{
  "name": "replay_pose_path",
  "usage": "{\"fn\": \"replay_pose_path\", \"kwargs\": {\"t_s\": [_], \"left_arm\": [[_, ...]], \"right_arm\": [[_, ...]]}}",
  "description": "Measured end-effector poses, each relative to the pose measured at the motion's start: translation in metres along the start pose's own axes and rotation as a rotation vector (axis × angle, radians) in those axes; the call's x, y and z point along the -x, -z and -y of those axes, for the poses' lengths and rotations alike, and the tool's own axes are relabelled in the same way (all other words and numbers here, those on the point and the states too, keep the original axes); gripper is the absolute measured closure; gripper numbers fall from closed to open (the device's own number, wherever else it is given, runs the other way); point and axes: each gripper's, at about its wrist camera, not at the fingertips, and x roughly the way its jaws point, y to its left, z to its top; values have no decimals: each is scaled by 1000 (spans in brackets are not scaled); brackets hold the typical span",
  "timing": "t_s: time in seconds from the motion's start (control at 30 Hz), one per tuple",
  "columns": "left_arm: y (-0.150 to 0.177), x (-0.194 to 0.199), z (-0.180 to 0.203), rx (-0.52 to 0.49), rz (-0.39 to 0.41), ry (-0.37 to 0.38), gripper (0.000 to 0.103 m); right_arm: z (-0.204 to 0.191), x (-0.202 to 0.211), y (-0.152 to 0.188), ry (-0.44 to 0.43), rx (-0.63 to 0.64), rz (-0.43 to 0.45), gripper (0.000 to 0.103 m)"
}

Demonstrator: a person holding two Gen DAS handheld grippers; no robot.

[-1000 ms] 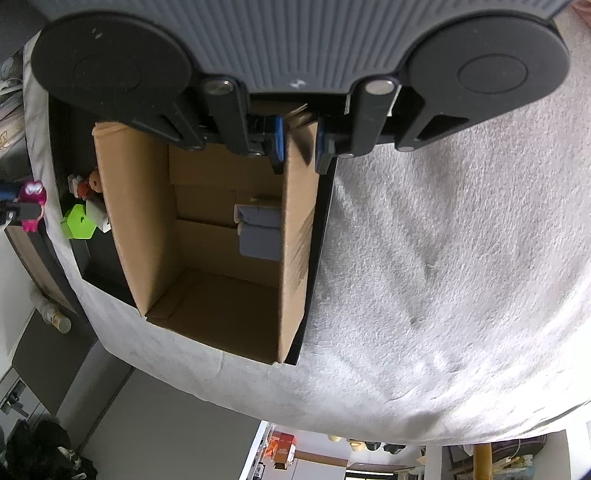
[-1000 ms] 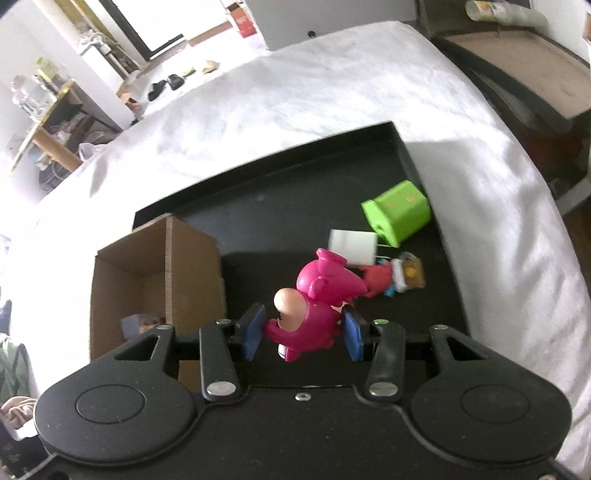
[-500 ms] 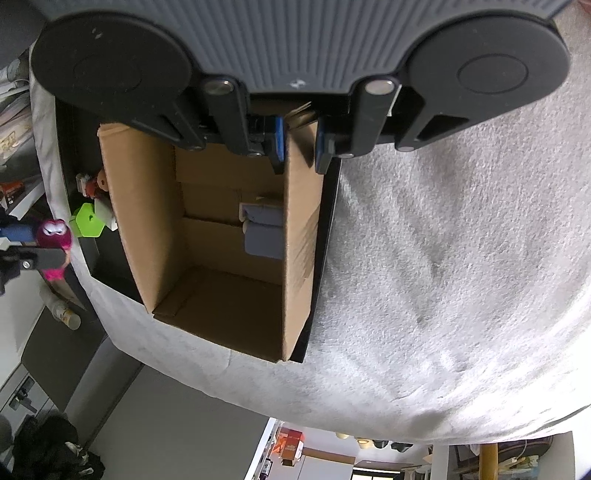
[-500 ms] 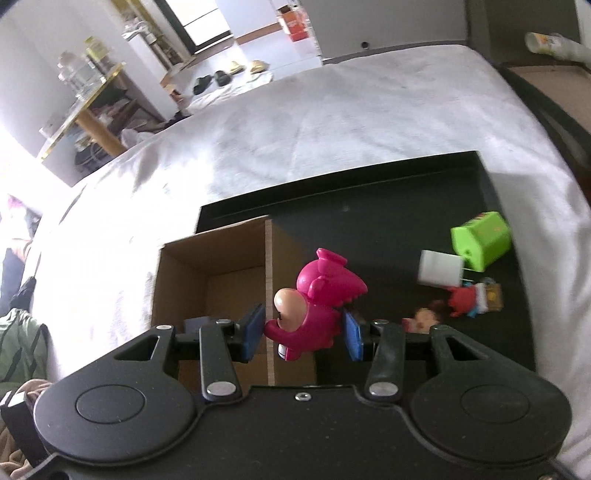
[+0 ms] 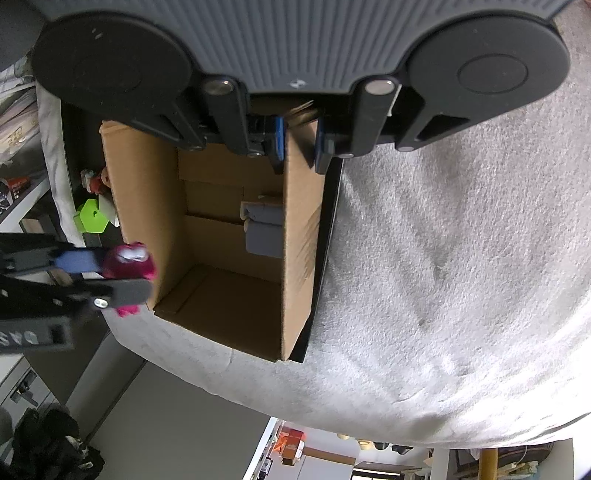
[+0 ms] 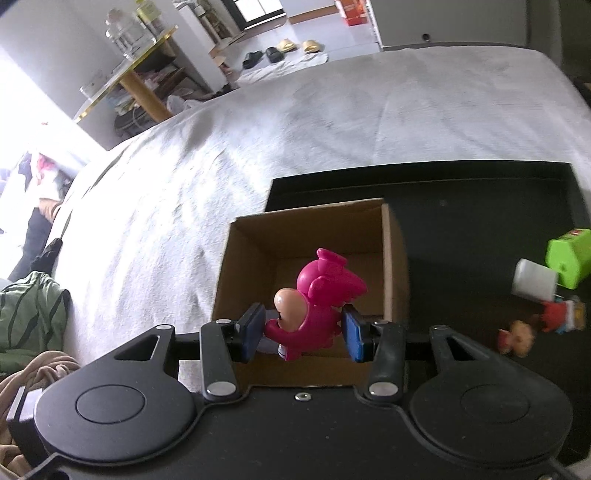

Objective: Organize rigid objects
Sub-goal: 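Lower the pink pig into the box and open the right gripper, then move the right gripper back over the brown-haired doll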

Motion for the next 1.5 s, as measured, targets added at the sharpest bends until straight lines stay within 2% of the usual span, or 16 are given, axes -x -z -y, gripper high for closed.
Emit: {"fn": "replay_pose_path", "kwargs": {"t_s": [0.33,0.5,0.57,0.7,1.0,1.1,1.3,1.5], "left_arm": [[0,-1,-1,10,4,6,89],[-1,-3,-2,15,3,10,89],[-1,-3,-2,13,3,15,89],[-1,-3,-2,10,4,14,89],[-1,-4,-3,10,2,12,89],[-1,-4,-3,8,1,10,89],[-2,-5,-3,7,-3,8,89],[-2,-4,-2,2,-5,1,89]], "right_arm": [[-26,-28,-8,-20,51,-45,58],[-34,-31,-13,-26,75,-36,57],[-38,-30,-15,-41,93,-25,48],[-40,-25,-19,-69,102,-8,47],[-25,-5,-18,-64,85,17,45],[-16,6,-16,-55,94,33,41],[9,29,-13,-32,83,42,39],[40,45,-7,-2,50,53,32]]}}
